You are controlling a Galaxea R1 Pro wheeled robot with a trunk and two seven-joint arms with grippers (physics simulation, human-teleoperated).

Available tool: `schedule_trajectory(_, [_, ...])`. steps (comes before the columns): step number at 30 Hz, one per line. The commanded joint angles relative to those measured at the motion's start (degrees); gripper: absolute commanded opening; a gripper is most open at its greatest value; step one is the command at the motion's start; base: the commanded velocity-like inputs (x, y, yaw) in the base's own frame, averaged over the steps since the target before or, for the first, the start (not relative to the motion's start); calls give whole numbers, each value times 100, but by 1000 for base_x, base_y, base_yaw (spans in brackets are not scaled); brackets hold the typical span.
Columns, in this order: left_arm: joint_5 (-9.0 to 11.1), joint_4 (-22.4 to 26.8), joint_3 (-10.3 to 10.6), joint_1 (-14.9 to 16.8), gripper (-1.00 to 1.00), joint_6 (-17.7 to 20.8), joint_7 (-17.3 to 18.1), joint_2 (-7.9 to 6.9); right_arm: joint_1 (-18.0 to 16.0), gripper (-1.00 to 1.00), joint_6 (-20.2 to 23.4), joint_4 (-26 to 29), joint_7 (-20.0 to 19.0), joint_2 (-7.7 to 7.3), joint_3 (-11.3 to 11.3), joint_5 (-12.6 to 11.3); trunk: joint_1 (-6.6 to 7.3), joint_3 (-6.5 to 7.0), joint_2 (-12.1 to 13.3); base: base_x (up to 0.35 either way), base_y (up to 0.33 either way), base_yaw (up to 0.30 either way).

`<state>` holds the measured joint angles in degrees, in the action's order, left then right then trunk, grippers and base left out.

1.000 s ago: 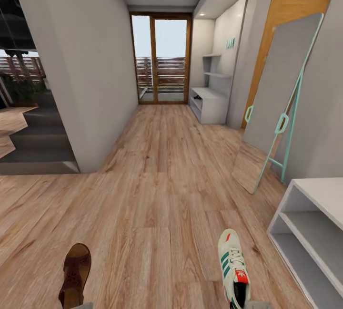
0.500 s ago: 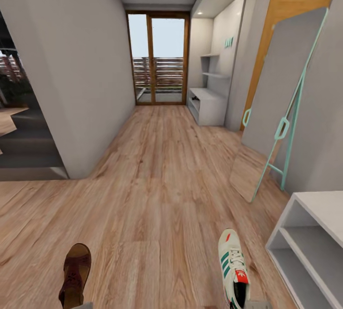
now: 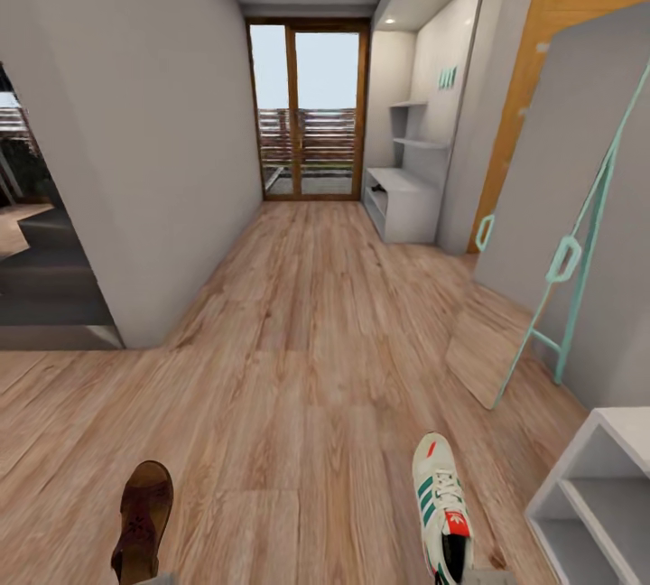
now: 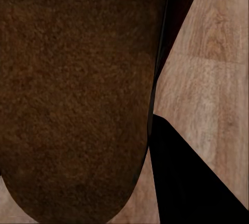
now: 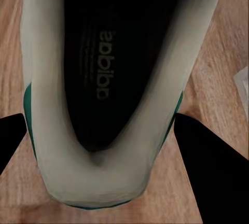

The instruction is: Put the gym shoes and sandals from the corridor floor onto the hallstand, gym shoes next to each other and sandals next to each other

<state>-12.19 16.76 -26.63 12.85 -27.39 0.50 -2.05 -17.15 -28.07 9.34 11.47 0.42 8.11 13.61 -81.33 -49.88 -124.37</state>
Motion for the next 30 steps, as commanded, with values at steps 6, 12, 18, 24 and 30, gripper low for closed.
schedule_trajectory(6, [-82, -6, -47, 7, -100, -21, -6, 3, -3, -100, -15, -2, 22, 2, 42, 64, -2, -5, -2, 339, -1, 86])
schedule_trajectory(12, [-82, -6, -51, 7, -100, -21, -6, 3, -3, -100, -15, -2, 22, 2, 42, 69, -2, -5, -2, 339, 0, 7])
schedule_trajectory(18, [-76, -6, -52, 7, -100, -21, -6, 3, -1, -100, -15, -2, 22, 2, 42, 69, -2, -5, -2, 339, 0, 1])
schedule_trajectory(24, [-73, -6, -52, 7, -100, -21, -6, 3, -1, -100, -15, -3, 20, 2, 42, 71, -2, -5, -2, 339, 0, 0])
schedule_trajectory(30, [-76, -6, -52, 7, -100, -21, -6, 3, -5, -100, -15, -8, 14, 2, 42, 71, -2, -5, -2, 339, 0, 0])
